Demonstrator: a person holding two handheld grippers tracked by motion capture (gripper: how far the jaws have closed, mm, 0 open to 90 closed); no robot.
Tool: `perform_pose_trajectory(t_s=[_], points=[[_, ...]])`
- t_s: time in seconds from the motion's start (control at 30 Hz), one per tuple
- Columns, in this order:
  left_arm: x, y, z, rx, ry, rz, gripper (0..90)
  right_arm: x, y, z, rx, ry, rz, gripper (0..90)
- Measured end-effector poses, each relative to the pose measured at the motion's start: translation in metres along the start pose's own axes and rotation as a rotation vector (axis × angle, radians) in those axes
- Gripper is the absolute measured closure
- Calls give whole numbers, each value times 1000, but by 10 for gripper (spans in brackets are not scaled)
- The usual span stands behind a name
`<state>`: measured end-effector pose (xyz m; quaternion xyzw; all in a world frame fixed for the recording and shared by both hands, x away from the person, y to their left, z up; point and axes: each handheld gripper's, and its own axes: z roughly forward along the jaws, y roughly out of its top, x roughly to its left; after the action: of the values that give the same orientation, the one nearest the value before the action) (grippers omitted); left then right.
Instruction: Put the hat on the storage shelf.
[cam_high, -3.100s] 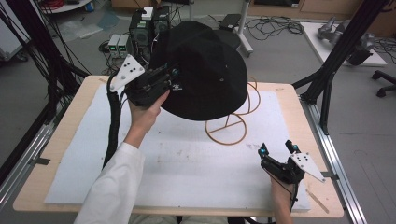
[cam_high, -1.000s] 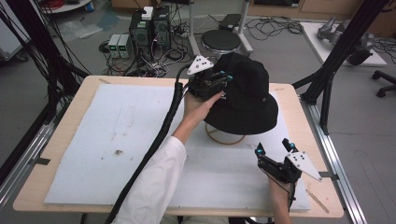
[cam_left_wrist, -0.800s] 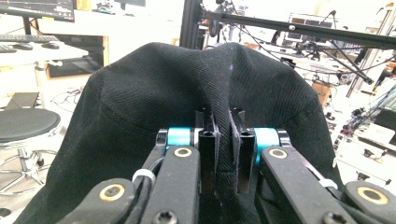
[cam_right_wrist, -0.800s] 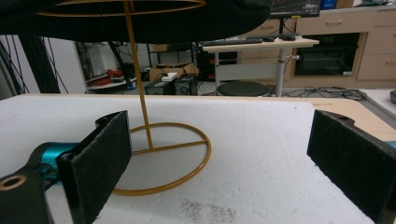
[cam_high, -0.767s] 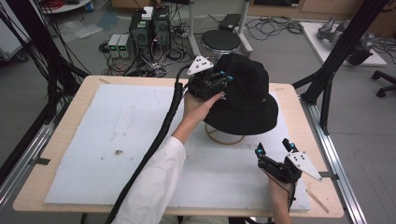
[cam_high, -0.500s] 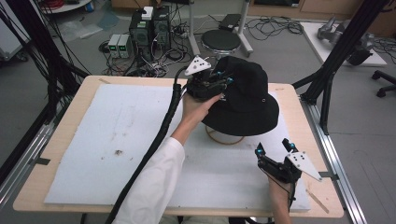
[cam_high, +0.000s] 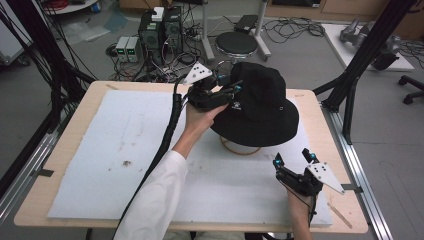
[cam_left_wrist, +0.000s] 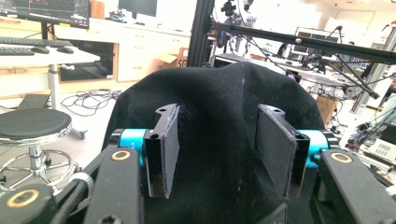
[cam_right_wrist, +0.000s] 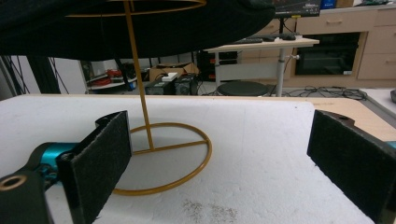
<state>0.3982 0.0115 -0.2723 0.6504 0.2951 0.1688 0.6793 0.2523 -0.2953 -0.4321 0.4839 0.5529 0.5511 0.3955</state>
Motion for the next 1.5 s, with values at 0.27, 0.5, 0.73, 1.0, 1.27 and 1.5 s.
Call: perform_pose_trajectory(t_s=[0.27, 0.5, 0.73, 1.0, 1.27, 1.5], points=[[5, -1, -17, -23, 17, 16, 454, 0, 0, 0, 0, 1, -6, 58], [10, 2, -37, -42, 58, 40, 443, 0, 0, 1, 0, 0, -7, 58], [18, 1, -61, -23, 136, 92, 423, 1, -1, 1, 2, -1, -7, 57], [23, -5, -88, -10, 187, 81, 379, 2, -1, 1, 1, -5, 4, 57], [32, -13, -114, -7, 253, 91, 352, 3, -1, 0, -3, -9, 12, 57], [40, -20, -134, -12, 321, 102, 303, 4, -1, 0, -4, -10, 8, 58]])
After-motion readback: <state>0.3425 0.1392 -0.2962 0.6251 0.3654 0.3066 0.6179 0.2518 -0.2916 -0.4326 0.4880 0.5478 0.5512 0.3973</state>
